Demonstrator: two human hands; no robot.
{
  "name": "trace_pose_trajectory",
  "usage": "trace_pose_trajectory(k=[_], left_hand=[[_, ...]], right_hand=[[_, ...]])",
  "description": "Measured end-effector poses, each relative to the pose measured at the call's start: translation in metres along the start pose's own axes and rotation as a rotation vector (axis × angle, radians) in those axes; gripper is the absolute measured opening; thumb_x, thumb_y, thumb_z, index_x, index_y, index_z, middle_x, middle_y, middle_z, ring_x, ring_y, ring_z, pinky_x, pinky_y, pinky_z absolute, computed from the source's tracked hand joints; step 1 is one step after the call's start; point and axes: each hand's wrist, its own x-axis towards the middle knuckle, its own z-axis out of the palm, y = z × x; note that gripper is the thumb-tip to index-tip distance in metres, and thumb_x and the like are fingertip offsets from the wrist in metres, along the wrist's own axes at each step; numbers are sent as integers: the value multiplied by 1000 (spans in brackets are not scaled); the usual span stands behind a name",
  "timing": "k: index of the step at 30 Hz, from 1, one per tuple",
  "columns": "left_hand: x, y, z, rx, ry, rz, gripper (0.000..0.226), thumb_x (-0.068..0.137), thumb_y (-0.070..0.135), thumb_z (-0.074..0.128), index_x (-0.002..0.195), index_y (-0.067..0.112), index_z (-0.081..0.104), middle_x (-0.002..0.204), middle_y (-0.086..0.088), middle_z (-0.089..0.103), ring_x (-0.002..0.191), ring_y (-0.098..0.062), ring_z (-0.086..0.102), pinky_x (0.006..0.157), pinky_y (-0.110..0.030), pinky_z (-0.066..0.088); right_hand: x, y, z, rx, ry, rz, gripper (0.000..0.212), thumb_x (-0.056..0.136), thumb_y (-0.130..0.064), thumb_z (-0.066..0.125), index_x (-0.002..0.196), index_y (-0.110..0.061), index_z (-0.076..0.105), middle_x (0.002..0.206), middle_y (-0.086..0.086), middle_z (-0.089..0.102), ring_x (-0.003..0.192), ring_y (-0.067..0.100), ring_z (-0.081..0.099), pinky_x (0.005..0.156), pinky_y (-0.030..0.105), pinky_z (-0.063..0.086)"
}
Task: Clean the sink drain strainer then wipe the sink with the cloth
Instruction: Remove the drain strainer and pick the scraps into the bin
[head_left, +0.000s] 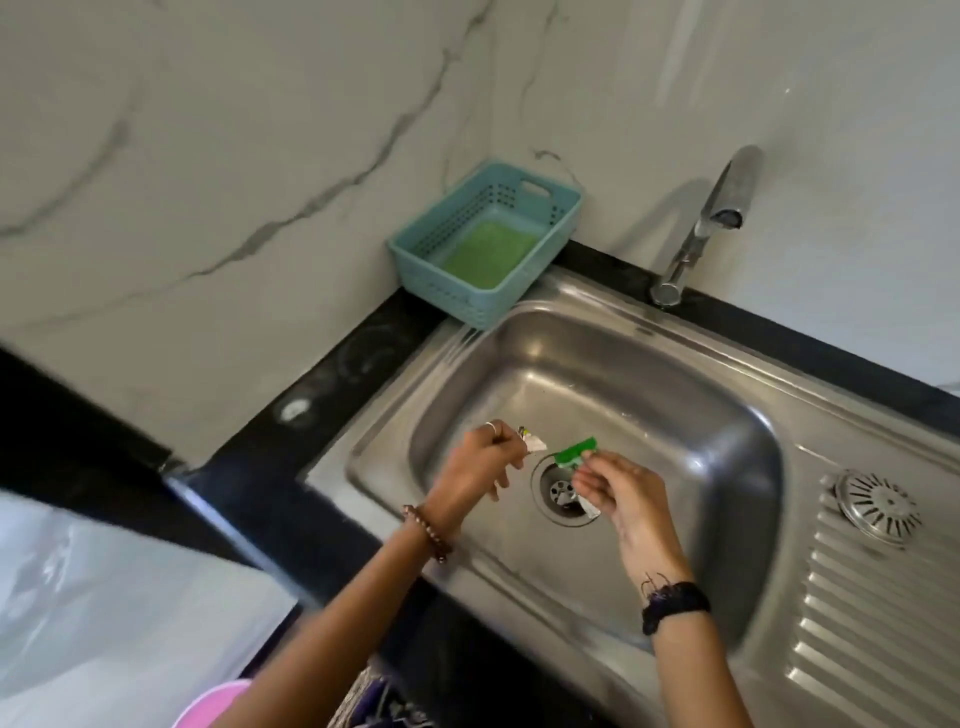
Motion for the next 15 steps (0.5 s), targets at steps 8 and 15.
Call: trace_pose_trajectory(k=[8,15], left_hand=[[-146,-42,-55,-273,336,-15,25,87,12,49,63,18,51,54,8,53,40,-5,44,36,-17,35],[-261,-144,-110,-358,791,-188,18,85,11,59,68,15,57,56,3,51,45,-9,45,40,-20,35]], right_hand=[[-106,27,65,-134,-421,-42,12,84,0,61,92,-9,62,66,1,71,57,7,66,55,16,54],[-165,124,148,-549,-811,-33,15,83,-4,65,74,-15,58,65,2,68,53,5,65,52,16,51]])
